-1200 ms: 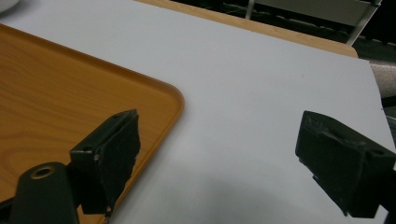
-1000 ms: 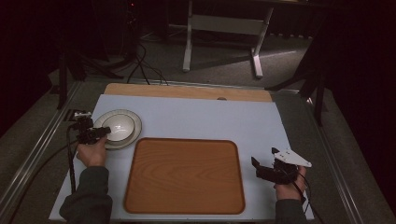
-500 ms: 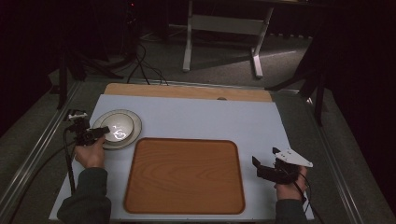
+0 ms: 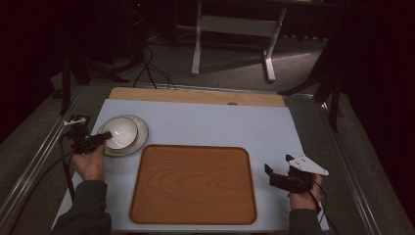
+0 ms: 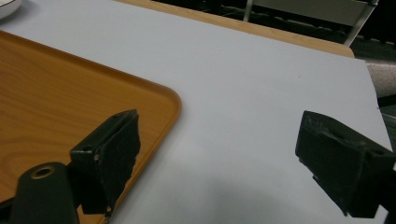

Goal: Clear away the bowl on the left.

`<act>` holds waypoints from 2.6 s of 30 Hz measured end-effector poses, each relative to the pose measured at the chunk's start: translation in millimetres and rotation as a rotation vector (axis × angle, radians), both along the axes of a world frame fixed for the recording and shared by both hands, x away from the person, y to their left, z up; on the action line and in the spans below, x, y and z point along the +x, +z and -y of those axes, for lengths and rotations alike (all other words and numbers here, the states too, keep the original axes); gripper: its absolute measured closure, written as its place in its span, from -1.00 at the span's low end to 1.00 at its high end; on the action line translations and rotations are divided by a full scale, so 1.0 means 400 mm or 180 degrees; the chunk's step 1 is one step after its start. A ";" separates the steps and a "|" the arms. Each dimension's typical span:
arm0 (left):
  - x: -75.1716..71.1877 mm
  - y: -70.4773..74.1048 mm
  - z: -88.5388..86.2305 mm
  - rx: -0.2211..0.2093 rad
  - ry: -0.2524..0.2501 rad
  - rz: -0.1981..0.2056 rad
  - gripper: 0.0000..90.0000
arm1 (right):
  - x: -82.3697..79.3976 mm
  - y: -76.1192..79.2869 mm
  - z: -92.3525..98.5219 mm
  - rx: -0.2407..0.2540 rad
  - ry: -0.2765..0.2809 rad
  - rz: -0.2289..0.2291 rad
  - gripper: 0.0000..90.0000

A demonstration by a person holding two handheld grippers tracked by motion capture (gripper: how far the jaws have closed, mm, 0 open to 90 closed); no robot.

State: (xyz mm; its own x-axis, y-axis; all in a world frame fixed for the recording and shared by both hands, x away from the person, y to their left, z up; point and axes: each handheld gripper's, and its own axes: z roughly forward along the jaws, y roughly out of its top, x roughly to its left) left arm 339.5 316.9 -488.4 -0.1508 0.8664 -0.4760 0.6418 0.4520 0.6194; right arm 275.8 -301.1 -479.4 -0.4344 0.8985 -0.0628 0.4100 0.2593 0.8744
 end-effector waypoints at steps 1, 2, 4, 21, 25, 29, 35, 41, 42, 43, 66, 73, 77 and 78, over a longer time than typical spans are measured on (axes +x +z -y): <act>-0.004 0.004 0.000 -0.0012 -0.0008 0.0030 0.78 | 0.000 0.000 0.000 0.0000 0.0000 0.0000 -0.70; -0.009 0.009 -0.001 -0.0020 -0.0028 0.0046 0.78 | 0.000 0.000 0.000 0.0003 0.0000 -0.0002 -0.70; -0.019 0.018 0.000 -0.0026 -0.0039 0.0094 0.78 | 0.000 0.001 0.000 0.0004 -0.0002 -0.0001 -0.70; -0.107 0.041 0.033 -0.0045 -0.0141 0.0433 0.78 | -0.002 0.001 0.001 0.0000 0.0003 0.0003 -0.70; -0.109 0.037 0.043 -0.0032 -0.0194 0.0409 0.78 | -0.002 0.001 0.001 0.0000 0.0004 0.0004 -0.70; -0.113 0.039 0.056 -0.0046 -0.0262 0.0420 0.78 | -0.003 0.002 0.002 0.0001 0.0008 0.0017 -0.70; -0.122 0.052 0.077 -0.0016 -0.0363 0.0453 0.79 | -0.005 0.005 0.004 0.0013 0.0020 0.0029 -0.70; -0.128 0.065 0.094 0.0001 -0.0442 0.0507 0.78 | -0.006 0.007 0.007 0.0015 0.0016 0.0049 -0.70; -0.129 0.066 0.097 0.0002 -0.0451 0.0514 0.78 | -0.007 0.007 0.007 0.0016 0.0019 0.0051 -0.70; -0.131 0.068 0.100 0.0007 -0.0463 0.0517 0.78 | -0.006 0.007 0.008 0.0016 0.0019 0.0052 -0.70; -0.129 0.084 0.197 0.0078 -0.0804 0.0529 0.78 | -0.007 0.012 0.019 0.0034 -0.0021 0.0083 -0.69; -0.129 0.084 0.216 0.0079 -0.0857 0.0528 0.78 | -0.007 0.012 0.020 0.0035 -0.0025 0.0081 -0.69; -0.128 0.085 0.229 0.0066 -0.0901 0.0530 0.78 | -0.007 0.012 0.020 0.0037 -0.0025 0.0081 -0.69; -0.128 0.085 0.234 0.0069 -0.0917 0.0532 0.78 | -0.007 0.012 0.020 0.0037 -0.0024 0.0080 -0.69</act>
